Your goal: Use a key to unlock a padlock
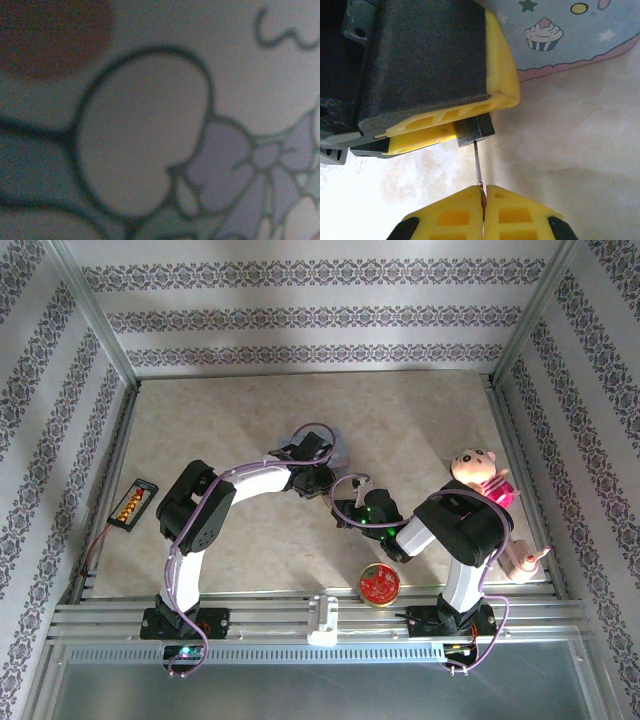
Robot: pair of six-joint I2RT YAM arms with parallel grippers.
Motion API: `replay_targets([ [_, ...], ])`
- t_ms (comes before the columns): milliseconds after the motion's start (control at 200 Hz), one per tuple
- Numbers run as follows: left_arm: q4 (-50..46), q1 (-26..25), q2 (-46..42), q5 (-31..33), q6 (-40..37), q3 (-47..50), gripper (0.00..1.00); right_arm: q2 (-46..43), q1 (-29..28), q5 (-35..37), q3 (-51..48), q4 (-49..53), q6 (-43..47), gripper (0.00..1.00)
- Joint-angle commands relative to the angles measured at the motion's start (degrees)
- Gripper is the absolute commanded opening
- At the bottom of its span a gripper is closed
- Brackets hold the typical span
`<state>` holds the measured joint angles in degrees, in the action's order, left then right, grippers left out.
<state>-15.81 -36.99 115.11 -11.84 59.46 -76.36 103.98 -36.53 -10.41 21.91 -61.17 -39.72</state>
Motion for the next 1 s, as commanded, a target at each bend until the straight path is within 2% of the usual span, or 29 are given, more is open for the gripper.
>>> replay_targets([
  [0, 2.5, 0.7, -1.8, -3.1, 0.9, 0.3, 0.08, 1.1, -0.6, 0.0, 1.1, -3.0, 0.7, 0.00],
  [595, 3.9, 0.7, -1.8, -4.4, 2.0, 1.1, 0.08, 5.0, 0.3, 1.4, -3.4, -18.0, -1.3, 0.00],
  [1000, 4.8, 0.7, -1.7, -6.4, 3.3, 1.4, 0.08, 4.9, 0.7, 3.2, -3.2, -17.6, -1.7, 0.00],
])
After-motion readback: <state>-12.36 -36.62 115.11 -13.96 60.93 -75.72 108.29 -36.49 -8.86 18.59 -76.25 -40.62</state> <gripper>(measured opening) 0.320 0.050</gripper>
